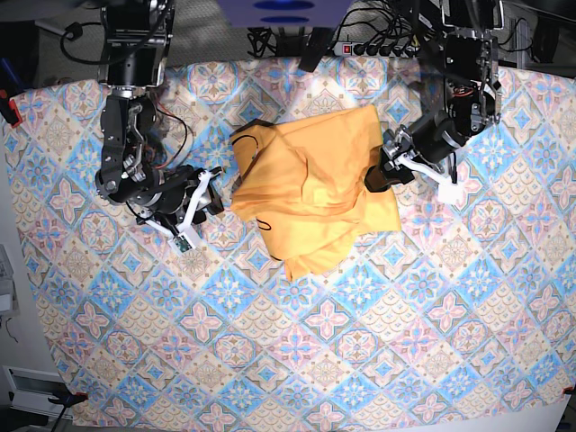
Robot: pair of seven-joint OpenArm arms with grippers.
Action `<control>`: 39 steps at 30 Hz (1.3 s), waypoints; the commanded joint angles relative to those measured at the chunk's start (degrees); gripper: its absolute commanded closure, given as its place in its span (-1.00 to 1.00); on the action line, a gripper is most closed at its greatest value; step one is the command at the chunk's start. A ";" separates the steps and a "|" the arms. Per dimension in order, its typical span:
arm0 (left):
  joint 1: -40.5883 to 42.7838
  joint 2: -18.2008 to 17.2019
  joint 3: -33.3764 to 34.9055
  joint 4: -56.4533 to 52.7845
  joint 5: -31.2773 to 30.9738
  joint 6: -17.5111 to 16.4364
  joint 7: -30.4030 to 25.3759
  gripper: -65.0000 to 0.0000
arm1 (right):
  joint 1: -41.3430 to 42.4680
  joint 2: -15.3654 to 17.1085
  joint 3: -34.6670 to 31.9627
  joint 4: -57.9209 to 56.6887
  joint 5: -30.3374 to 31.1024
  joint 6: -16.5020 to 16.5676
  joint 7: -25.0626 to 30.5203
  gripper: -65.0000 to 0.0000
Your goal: Fold the T-shirt properly
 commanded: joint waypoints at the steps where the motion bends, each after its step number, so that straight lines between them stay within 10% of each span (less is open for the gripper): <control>1: -1.45 -0.23 0.08 0.94 -0.28 -0.72 -0.38 -0.08 | 0.46 0.43 0.16 1.02 0.65 0.12 1.08 0.33; 22: -0.83 -1.55 1.75 12.19 13.70 -0.19 6.83 -0.08 | 0.20 0.43 0.07 1.11 0.65 0.12 1.26 0.33; 39: -10.86 -1.90 17.49 5.86 33.74 -0.19 4.01 -0.08 | -0.15 0.43 0.25 4.19 0.74 0.12 0.90 0.33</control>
